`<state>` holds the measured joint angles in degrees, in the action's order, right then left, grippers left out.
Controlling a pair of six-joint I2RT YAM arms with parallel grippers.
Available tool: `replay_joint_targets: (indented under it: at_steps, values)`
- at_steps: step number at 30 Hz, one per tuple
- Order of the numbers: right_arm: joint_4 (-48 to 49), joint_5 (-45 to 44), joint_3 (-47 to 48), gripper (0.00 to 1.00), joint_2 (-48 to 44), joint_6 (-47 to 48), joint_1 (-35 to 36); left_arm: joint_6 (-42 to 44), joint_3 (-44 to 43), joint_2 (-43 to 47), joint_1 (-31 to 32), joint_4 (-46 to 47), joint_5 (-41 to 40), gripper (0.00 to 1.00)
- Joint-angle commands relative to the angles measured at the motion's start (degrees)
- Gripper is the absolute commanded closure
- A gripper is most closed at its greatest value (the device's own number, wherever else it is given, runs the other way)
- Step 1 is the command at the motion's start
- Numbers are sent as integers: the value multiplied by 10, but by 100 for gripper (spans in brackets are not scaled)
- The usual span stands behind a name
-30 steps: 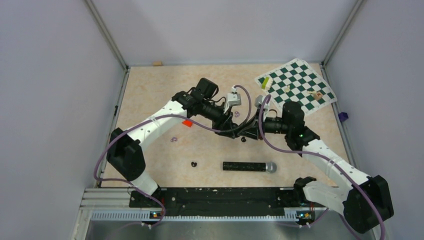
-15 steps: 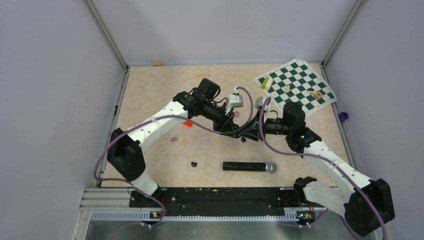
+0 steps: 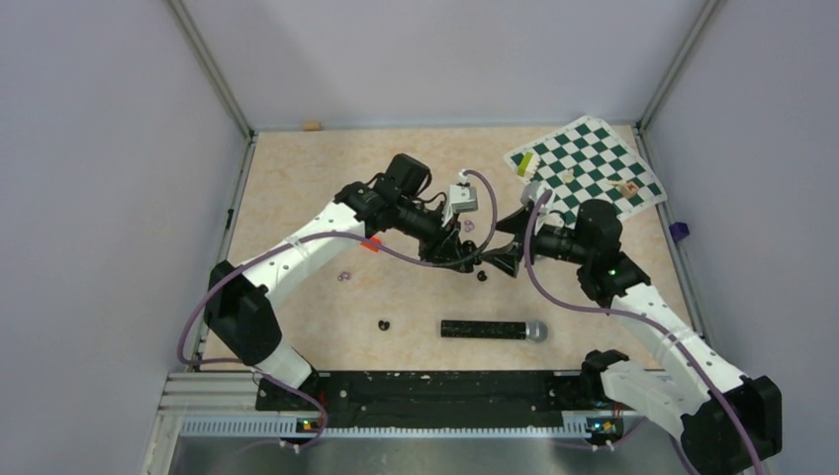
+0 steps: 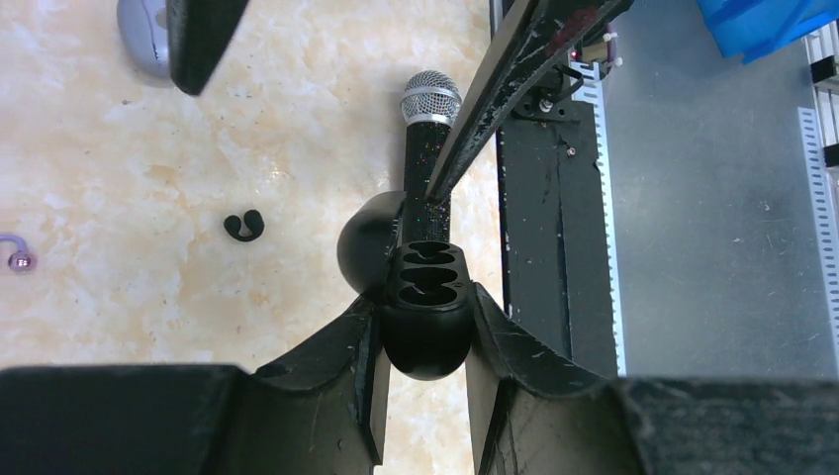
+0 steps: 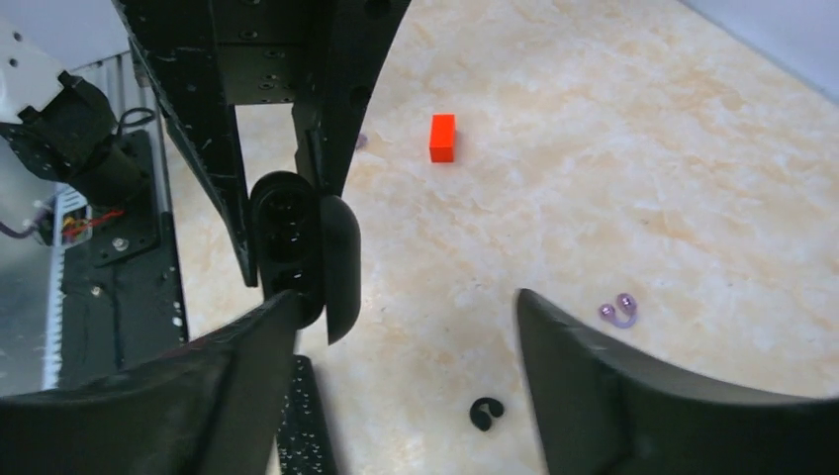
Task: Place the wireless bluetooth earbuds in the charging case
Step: Open the charging case, then pick up the earbud from the center of the board.
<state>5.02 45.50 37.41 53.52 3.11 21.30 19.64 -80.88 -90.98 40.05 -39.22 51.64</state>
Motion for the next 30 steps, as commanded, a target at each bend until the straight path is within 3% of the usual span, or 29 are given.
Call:
replay_joint_targets:
  at_steps: [1, 2, 3, 8, 12, 17, 22, 30]
  values:
    - [-31, 12, 63, 13, -13, 26, -4, -8, 0, 36, -20, 21, 20, 100]
    - [-45, 15, 78, 4, -12, 28, -5, -13, -2, 39, -31, 25, 20, 100]
    - [-66, 16, 96, 1, -9, 29, -5, -20, -4, 45, -44, 29, 22, 100]
    - [-157, -47, 179, 1, 31, 34, -6, -61, 12, 105, -151, 72, 36, 100]
    - [-180, -98, 203, 2, 74, 38, -8, -108, 102, 195, -225, 183, 38, 100]
    - [-149, -94, 180, 7, 119, 34, -8, -134, 226, 302, -246, 280, -1, 100]
    - [-126, -84, 136, 8, 138, 93, -8, -107, 272, 354, -267, 265, 11, 100]
    - [-232, -131, 151, 18, 210, 221, -6, 10, 267, 361, -298, 95, 65, 100]
